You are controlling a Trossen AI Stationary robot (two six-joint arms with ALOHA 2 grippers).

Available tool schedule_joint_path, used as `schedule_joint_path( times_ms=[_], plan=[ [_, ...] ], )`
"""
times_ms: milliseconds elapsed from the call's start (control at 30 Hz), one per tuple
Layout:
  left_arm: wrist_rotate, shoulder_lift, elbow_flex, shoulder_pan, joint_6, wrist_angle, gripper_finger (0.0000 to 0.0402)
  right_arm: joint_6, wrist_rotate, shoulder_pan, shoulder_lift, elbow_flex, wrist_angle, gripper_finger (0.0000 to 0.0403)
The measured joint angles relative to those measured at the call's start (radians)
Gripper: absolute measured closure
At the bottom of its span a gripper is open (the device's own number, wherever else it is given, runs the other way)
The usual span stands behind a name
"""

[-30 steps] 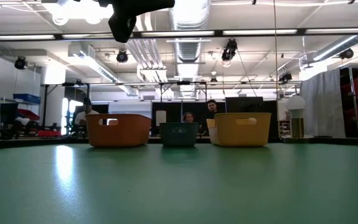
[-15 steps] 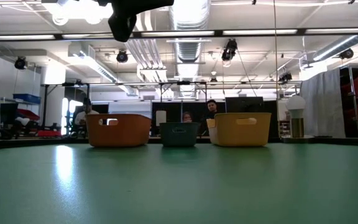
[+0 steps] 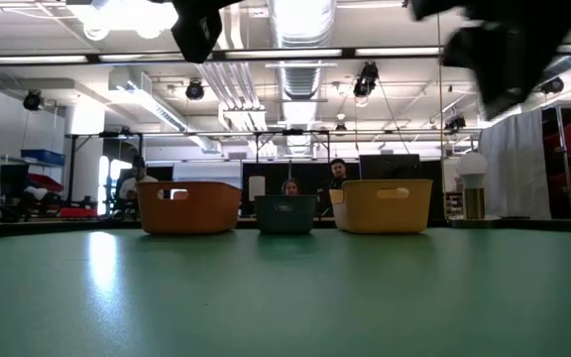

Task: Sort batteries
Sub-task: Put the large black battery into the yellow bin

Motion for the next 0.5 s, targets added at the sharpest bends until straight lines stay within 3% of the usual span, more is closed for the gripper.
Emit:
schedule_joint_path(
  times_ms=[167, 500],
  plan=[
    [0.087, -0.002, 0.0, -0.013, -0.02, -0.04, 0.0322, -0.172, 0.061, -0.212, -0.004, 0.114, 0.001, 0.0178],
    [0.116, -0.03, 0.0, -0.053, -0.185, -0.262, 0.0322, -0.503, 0.086, -0.678, -0.004, 0.236, 0.084, 0.0176]
  ],
)
